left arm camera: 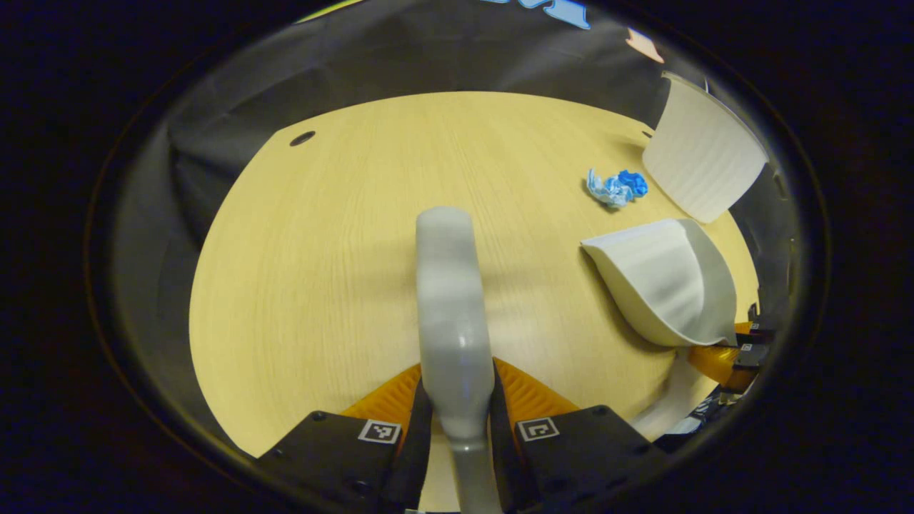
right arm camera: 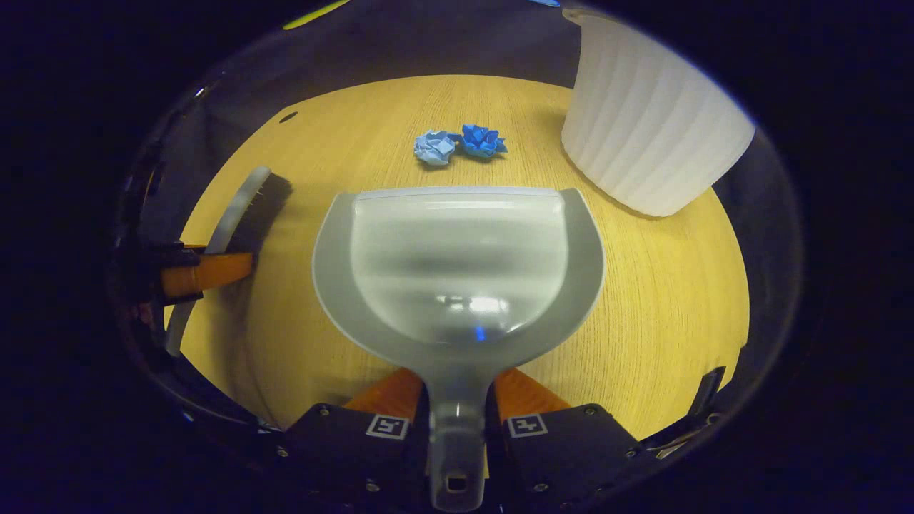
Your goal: Pick up the small broom and dustpan from the desktop, sweep the trash into the dustpan with the broom, and then empty the trash into the garbage bin.
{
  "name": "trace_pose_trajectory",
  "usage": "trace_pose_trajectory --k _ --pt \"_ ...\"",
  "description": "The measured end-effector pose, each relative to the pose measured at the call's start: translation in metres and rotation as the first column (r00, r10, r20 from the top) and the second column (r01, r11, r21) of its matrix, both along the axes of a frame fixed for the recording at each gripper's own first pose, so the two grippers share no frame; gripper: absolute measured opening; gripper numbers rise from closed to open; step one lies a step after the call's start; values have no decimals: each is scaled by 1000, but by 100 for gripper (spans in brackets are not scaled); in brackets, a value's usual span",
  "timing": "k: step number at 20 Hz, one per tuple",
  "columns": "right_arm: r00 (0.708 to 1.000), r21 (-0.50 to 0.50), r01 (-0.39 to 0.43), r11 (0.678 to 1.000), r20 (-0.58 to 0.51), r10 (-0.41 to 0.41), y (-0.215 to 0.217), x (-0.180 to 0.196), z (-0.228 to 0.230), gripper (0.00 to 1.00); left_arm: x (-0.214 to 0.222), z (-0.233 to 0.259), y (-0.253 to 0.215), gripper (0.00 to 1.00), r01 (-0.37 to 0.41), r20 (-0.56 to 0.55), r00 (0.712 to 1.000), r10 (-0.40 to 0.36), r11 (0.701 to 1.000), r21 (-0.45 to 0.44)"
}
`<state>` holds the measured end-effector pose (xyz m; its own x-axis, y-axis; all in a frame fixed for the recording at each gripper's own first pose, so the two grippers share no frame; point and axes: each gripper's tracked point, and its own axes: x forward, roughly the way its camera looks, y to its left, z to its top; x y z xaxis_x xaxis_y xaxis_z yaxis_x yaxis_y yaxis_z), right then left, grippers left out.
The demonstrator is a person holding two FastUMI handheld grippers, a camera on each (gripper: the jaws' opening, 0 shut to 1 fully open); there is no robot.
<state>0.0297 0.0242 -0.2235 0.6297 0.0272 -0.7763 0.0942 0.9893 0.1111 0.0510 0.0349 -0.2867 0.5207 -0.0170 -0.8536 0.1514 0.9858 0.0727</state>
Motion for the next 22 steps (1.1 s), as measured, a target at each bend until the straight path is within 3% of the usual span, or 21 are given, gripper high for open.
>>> trace_pose_trajectory --k 5,12,16,22 --pt "1000 -9 -29 1000 5 29 -8 1 -1 33 38 14 -12 47 38 48 998 -38 999 5" --pt "995 -29 -99 995 8 100 -26 2 0 33 88 23 -55 45 188 62 980 -189 982 14" --pt "988 -42 -157 987 4 157 -42 2 0 33 115 13 -84 47 325 53 944 -326 945 28" --pt "981 -45 -195 980 -14 195 -55 8 6 33 143 0 -124 45 506 42 861 -507 862 36"
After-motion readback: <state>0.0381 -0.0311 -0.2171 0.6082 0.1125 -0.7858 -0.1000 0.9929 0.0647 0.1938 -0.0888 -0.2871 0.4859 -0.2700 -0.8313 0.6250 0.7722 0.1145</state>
